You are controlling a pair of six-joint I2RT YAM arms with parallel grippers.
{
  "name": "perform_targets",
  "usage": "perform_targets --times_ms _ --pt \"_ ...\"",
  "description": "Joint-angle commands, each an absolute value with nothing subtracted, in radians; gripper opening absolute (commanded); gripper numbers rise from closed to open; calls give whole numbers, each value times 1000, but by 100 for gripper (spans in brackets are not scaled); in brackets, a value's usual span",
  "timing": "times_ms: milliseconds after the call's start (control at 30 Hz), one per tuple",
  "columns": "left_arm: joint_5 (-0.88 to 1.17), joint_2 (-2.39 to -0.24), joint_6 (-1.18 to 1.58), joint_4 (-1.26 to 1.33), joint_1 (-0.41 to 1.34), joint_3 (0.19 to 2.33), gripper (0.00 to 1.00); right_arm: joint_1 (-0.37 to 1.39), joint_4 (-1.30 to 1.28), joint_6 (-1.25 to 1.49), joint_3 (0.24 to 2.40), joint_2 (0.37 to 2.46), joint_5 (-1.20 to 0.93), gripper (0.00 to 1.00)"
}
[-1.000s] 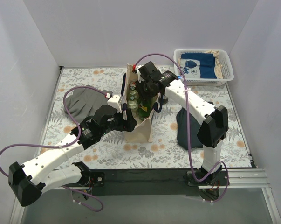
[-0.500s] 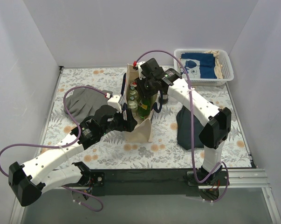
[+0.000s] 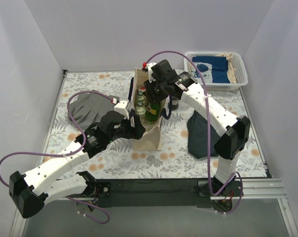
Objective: Take the beverage out of the canvas bag
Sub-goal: Take out the drink from the canvas bag, then place the drink at the center of the board.
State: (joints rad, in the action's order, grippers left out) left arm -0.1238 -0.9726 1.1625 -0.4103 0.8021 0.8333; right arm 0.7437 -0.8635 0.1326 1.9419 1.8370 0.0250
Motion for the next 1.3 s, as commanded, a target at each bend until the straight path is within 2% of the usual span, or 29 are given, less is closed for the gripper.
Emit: perform_targets --times_ms 0,200,767,1267 --pt "-156 -976 1132 -460 805 854 76 744 -756 137 2019 1753 -35 1" --pt "-155 -997 1128 -462 805 865 76 744 -799 123 2039 1749 -74 1" --pt "-141 -1062 1106 -463 805 919 76 746 -845 84 2057 1649 35 1" --pt "-144 -1058 1104 -463 805 920 76 744 -844 83 2190 1626 55 1"
